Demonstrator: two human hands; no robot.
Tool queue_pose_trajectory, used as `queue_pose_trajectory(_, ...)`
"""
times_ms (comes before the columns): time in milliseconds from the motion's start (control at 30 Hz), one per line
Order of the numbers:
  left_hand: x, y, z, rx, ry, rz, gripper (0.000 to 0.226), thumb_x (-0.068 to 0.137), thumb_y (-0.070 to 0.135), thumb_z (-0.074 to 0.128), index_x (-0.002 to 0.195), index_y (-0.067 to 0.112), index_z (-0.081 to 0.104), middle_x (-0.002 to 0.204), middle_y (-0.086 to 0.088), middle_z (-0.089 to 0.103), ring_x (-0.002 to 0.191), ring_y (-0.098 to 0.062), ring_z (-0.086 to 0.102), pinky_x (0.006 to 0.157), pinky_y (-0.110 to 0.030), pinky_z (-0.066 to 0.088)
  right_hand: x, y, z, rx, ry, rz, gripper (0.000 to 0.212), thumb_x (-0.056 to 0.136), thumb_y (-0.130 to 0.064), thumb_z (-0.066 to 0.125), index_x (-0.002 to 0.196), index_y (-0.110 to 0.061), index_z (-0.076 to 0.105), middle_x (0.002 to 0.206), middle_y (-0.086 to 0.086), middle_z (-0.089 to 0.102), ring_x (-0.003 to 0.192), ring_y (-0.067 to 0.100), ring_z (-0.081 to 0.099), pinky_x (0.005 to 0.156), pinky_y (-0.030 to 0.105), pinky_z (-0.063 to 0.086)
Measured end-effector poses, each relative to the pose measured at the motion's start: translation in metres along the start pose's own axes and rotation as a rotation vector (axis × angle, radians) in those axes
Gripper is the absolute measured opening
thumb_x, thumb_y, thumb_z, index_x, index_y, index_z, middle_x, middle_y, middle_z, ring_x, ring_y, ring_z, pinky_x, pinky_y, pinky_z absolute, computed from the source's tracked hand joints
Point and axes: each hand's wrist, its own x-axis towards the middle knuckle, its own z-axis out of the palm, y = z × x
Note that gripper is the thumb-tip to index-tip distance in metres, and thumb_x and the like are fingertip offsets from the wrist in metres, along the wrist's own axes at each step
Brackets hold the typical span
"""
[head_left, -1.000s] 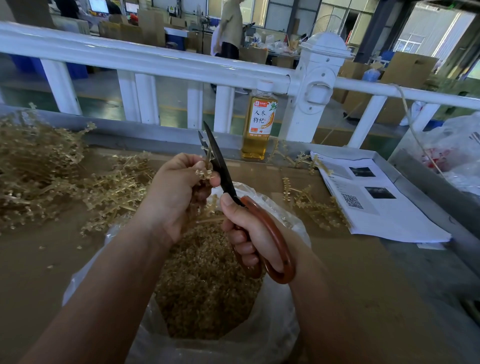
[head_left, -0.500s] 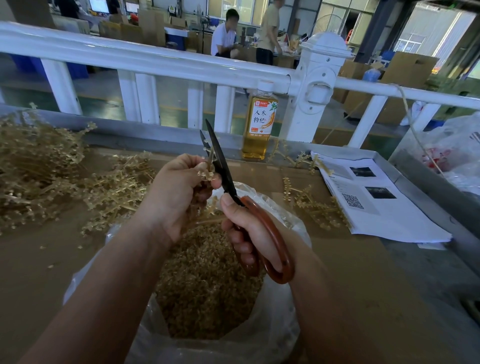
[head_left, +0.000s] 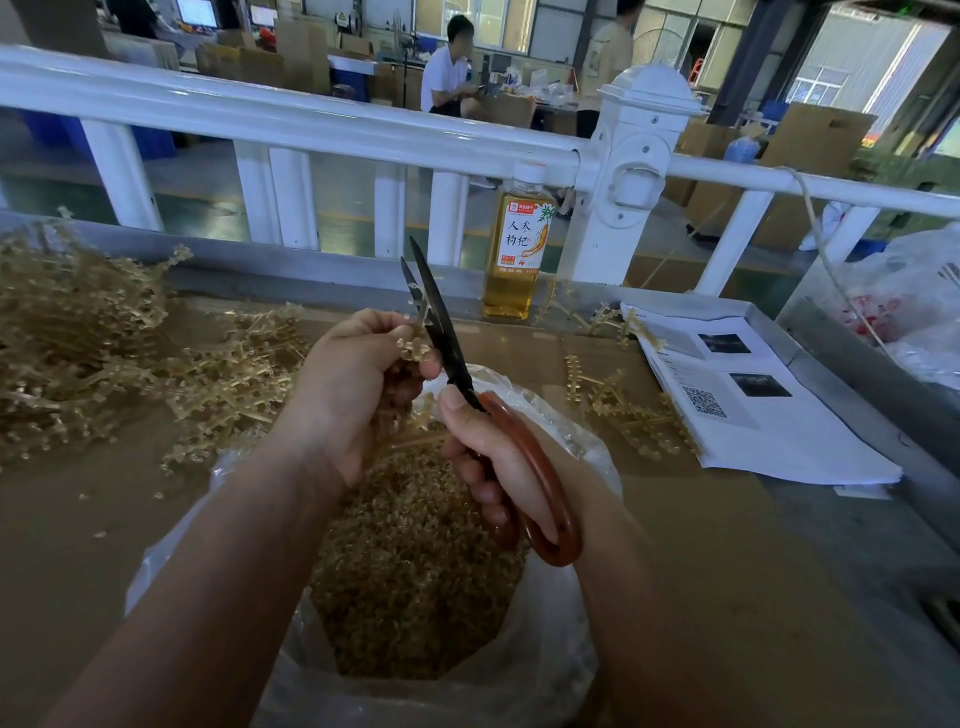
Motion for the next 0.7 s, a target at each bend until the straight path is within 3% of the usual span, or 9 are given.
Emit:
queue_pose_trajectory(167, 0.0, -0.005, 0.004, 0.154, 0.119, 0.115, 0.022, 0.093, 0.007, 0.035, 0.081, 0.011, 0.054, 0.046, 0.002, 0.05, 0.034, -0.001, 0.04, 0.034, -0.011, 0.029, 0.002, -0.003, 0.002, -0.153, -0.003, -0.023, 0.037, 0.093, -0.054, 0.031, 0.071, -0.026, 0.041, 0.061, -0.004, 0.041, 0.049, 0.005, 0.038, 0.048, 0.018, 0.032)
queue_pose_trajectory(333, 0.006, -0.012, 0.0, 0.311, 0.127, 0.18, 0.024, 0.097, 0.018, 0.044, 0.075, 0.015, 0.054, 0.042, 0.008, 0.054, 0.038, -0.001, 0.045, 0.04, -0.014, 0.035, 0.006, 0.003, 0.002, -0.207, 0.015, -0.059, 0.038, 0.09, -0.056, 0.035, 0.068, -0.028, 0.044, 0.056, -0.009, 0.043, 0.034, -0.006, 0.044, 0.038, 0.007, 0.032)
queue_pose_trajectory(567, 0.0, 0.0, -0.005, 0.183, 0.106, 0.116, 0.02, 0.092, 0.007, 0.048, 0.072, 0.006, 0.052, 0.046, 0.003, 0.057, 0.03, -0.002, 0.038, 0.032, -0.011, 0.027, 0.008, 0.005, 0.005, -0.242, 0.01, -0.077, 0.038, 0.089, -0.059, 0.033, 0.075, -0.026, 0.047, 0.056, -0.01, 0.042, 0.035, -0.006, 0.044, 0.053, 0.02, 0.031)
queue_pose_trajectory(700, -0.002, 0.003, -0.001, 0.168, 0.104, 0.044, 0.022, 0.095, 0.009, 0.046, 0.074, 0.008, 0.054, 0.041, 0.007, 0.055, 0.027, -0.002, 0.033, 0.029, -0.009, 0.023, 0.004, 0.003, 0.003, -0.169, -0.005, -0.061, 0.035, 0.09, -0.058, 0.035, 0.073, -0.028, 0.044, 0.06, -0.01, 0.042, 0.034, -0.005, 0.043, 0.05, 0.017, 0.032)
